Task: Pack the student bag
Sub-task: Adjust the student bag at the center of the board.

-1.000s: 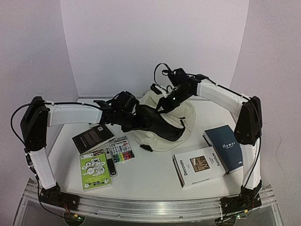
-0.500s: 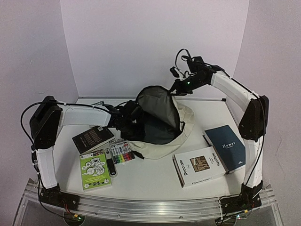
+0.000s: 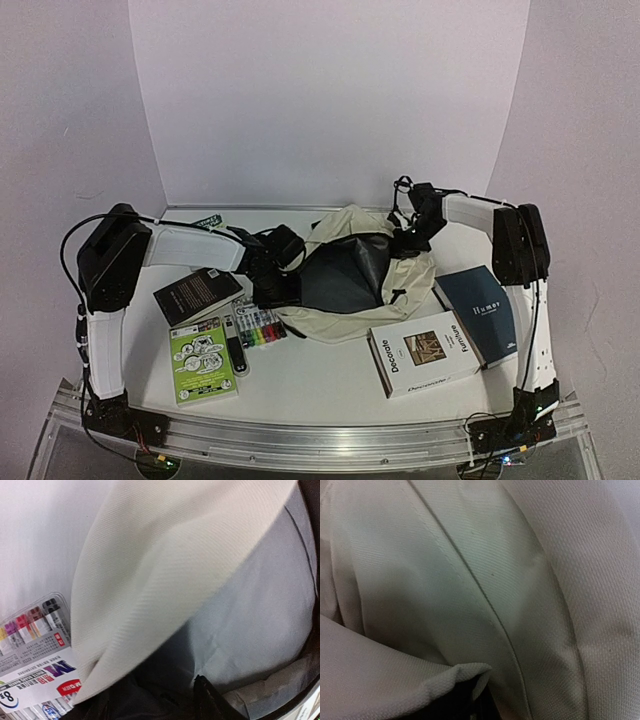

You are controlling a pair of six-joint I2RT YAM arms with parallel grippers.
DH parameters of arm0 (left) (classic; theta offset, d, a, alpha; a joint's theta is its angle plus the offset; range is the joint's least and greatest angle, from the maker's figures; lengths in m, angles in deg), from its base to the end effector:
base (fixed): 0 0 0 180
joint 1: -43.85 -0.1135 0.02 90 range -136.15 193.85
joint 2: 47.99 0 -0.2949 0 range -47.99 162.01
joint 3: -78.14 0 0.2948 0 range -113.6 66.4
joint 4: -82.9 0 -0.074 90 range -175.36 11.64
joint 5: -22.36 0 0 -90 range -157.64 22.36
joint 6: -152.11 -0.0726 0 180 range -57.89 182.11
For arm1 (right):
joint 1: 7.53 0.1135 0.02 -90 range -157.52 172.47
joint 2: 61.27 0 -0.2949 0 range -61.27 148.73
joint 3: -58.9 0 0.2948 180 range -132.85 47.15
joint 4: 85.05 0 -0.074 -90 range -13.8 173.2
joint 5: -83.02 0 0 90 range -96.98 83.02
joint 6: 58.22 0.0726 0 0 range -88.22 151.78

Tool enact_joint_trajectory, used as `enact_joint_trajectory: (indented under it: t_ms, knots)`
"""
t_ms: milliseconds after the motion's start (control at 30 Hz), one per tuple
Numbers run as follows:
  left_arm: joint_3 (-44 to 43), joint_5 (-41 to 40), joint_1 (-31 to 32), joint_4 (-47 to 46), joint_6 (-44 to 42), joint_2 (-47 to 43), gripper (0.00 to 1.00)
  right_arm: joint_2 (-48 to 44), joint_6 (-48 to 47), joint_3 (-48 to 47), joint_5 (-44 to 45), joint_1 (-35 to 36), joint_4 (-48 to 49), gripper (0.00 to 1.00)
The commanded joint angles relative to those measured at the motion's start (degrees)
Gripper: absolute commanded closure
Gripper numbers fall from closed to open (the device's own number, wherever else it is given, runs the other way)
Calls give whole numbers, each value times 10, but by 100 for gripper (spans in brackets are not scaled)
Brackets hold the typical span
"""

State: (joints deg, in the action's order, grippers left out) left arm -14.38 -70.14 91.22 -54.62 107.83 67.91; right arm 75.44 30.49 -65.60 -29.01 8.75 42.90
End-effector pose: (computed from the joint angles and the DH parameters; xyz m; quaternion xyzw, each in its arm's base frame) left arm 0.3270 -0.3505 0.1281 0.0095 0.9776 -0.1371 0.1593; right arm 0.5531 0.1899 0.1261 -0.1882 0.9392 0.2132 0.1925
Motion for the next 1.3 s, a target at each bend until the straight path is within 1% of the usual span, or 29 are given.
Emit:
enact_joint_trajectory:
  t_ms: [0, 67, 100, 133, 200, 267, 367, 433, 533, 633, 700, 800, 933, 1033, 1133, 1200, 1267]
  knots:
    - [0, 23, -5, -15, -43, -28, 40, -45, -18, -22, -61, 2, -4, 92]
    - [-9, 41, -4, -31, -73, -41, 38, -71, -22, -26, -104, 3, -4, 88]
    - [-17, 41, -4, -37, -88, -51, 35, -81, -24, -28, -124, 3, -3, 88]
    - [-23, 41, -4, -47, -106, -60, 33, -91, -26, -30, -140, 3, -3, 91]
    - [-25, 38, -5, -79, -146, -86, 29, -105, -28, -30, -164, 5, -4, 100]
    - [-28, 31, -8, -106, -205, -108, 25, -123, -35, -24, -175, 10, -4, 100]
    - [-43, 33, -34, -130, -277, -120, 19, -148, -44, -5, -185, 23, -7, 100]
    - [-46, 68, -63, -152, -325, -117, 18, -167, -46, 10, -186, 33, -8, 100]
    - [-63, 113, -83, -163, -407, -92, 16, -183, -44, 22, -181, 41, -10, 100]
    - [-105, 159, -96, -124, -476, -47, 16, -192, -40, 21, -175, 42, -17, 100]
    - [-118, 164, -98, -114, -509, -24, 17, -199, -43, 22, -173, 41, -24, 100]
    - [-130, 153, -108, -142, -522, 0, 17, -209, -49, 32, -171, 42, -32, 100]
    - [-168, 180, -125, -176, -521, 37, 17, -216, -58, 45, -170, 42, -47, 100]
    - [-234, 211, -132, -155, -536, 88, 19, -215, -64, 45, -170, 42, -59, 100]
    - [-276, 219, -138, -146, -536, 126, 26, -211, -69, 41, -166, 42, -64, 100]
    - [-283, 228, -145, -158, -524, 137, 35, -209, -74, 37, -162, 42, -68, 100]
    - [-280, 246, -153, -180, -510, 140, 47, -208, -80, 35, -161, 42, -72, 100]
